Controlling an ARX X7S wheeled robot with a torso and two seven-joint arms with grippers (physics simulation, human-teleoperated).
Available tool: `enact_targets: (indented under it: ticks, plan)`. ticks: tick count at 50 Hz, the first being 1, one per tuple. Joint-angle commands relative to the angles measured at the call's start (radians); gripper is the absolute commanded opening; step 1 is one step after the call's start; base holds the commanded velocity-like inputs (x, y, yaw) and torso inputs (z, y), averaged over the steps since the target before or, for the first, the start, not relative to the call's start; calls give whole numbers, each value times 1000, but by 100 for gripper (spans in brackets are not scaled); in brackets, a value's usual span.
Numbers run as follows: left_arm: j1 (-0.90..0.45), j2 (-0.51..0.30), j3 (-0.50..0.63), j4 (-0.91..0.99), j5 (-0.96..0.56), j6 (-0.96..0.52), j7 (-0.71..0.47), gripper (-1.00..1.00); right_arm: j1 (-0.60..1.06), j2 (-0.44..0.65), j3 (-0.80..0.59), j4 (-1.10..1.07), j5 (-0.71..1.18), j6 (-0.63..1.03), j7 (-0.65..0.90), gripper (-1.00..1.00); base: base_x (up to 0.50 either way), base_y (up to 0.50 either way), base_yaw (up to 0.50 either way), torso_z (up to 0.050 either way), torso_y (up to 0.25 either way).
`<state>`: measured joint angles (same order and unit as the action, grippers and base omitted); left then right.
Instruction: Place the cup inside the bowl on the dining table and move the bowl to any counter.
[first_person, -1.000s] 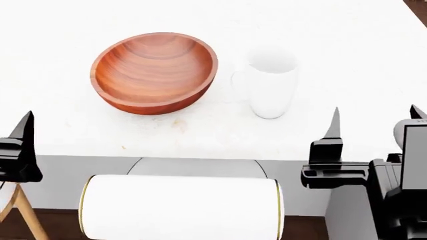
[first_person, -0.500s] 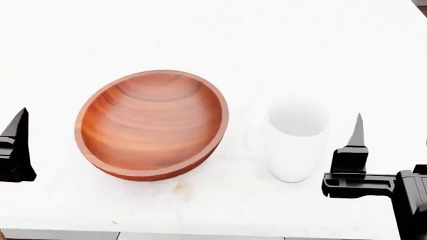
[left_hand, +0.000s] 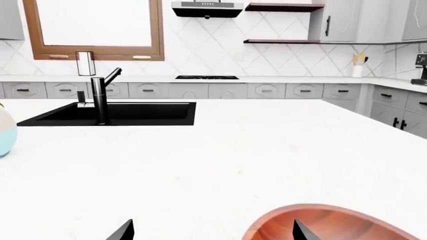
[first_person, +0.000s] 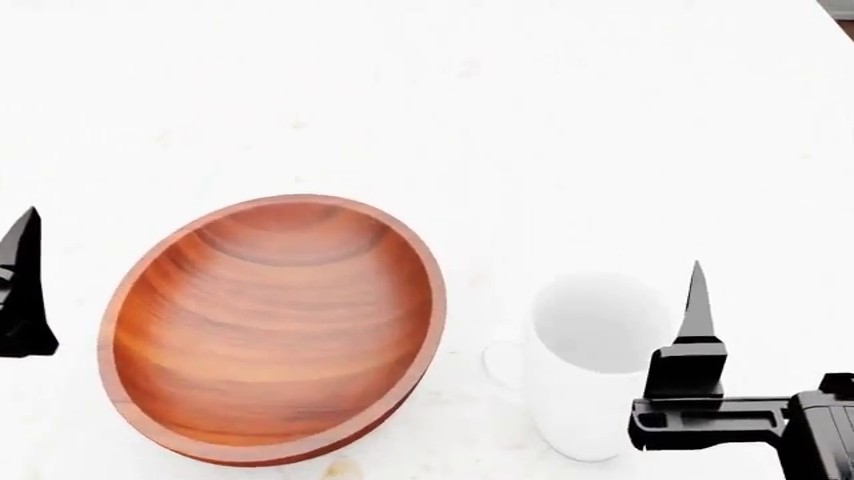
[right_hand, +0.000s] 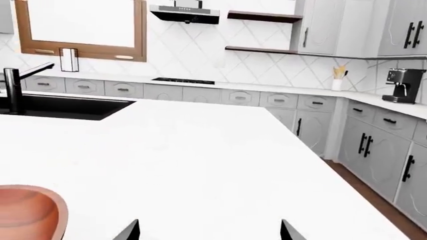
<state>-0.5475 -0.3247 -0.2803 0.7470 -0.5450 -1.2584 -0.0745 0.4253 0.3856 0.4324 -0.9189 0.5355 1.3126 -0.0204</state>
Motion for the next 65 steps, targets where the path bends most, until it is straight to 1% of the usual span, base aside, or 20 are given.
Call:
enact_targets:
  ticks: [1, 6, 7, 10, 12, 14, 15, 21, 25, 27, 31, 37, 38, 40, 42, 45, 51, 55, 60, 65]
  plan:
    - [-5, 2, -3, -22, 5, 11, 3, 100, -31, -23, 95, -86, 125, 107, -73, 100, 0, 0, 0, 0, 0]
    - [8, -4, -3, -25, 3, 18, 8, 100, -52, -10, 87, -114, 210, 191, -98, 100, 0, 0, 0, 0, 0]
    - [5, 4, 12, -31, 12, 27, -1, 100, -62, -4, 75, -119, 218, 186, -94, 100, 0, 0, 0, 0, 0]
    - [9, -1, 12, -36, 12, 31, 1, 100, -81, 4, 56, -115, 229, 168, -75, 100, 0, 0, 0, 0, 0]
    - [5, 4, 22, -35, 14, 31, -5, 100, -108, 28, 25, -114, 215, 142, -63, 100, 0, 0, 0, 0, 0]
    - [7, -6, 4, -27, 3, 20, 1, 100, -122, 34, 29, -121, 232, 147, -51, 100, 0, 0, 0, 0, 0]
    - [6, 2, 21, -33, 12, 29, -7, 100, -134, 42, 23, -121, 235, 141, -41, 100, 0, 0, 0, 0, 0]
    - [16, -8, 13, -37, 6, 33, 1, 100, -182, 50, 2, -100, 229, 85, -23, 100, 0, 0, 0, 0, 0]
    - [17, -8, 14, -37, 5, 34, -2, 100, -193, 49, 9, -99, 237, 81, -11, 100, 0, 0, 0, 0, 0]
    - [20, -7, 19, -38, 7, 38, -4, 100, -221, 49, 5, -92, 223, 52, -10, 100, 0, 0, 0, 0, 0]
    - [20, -13, 9, -34, -1, 32, -1, 100, -288, 46, -50, -54, 168, -46, -18, 100, 0, 0, 0, 0, 0]
    - [16, -18, 19, -39, -2, 31, -3, 100, -339, 49, -99, 2, 101, -143, -21, 100, 0, 0, 0, 0, 0]
    - [7, -18, 29, -40, 0, 26, -8, 100, -342, 53, -122, 10, 88, -158, -24, 100, 0, 0, 0, 0, 0]
    - [-3, -25, 7, -31, -13, 7, -6, 100, -332, 52, -145, 28, 75, -172, -21, 100, 0, 0, 0, 0, 0]
    - [5, -27, 22, -37, -4, 20, -8, 100, -335, 52, -163, 48, 52, -198, -17, 100, 0, 0, 0, 0, 0]
    - [7, -28, 10, -31, -12, 13, -7, 100, -331, 57, -195, 74, 19, -227, -9, 100, 0, 0, 0, 0, 0]
    - [34, -26, 12, -35, -8, 35, -5, 100, -330, 52, -214, 110, -4, -258, -3, 100, 0, 0, 0, 0, 0]
    - [24, -27, 8, -34, -14, 27, -9, 100, -297, 47, -233, 145, -9, -265, -2, 100, 0, 0, 0, 0, 0]
    - [25, -28, 5, -33, -16, 27, -12, 100, -284, 40, -273, 197, -27, -298, -11, 100, 0, 0, 0, 0, 0]
    - [28, -28, 8, -37, -15, 33, -15, 100, -279, 39, -282, 214, -31, -307, -12, 100, 0, 0, 0, 0, 0]
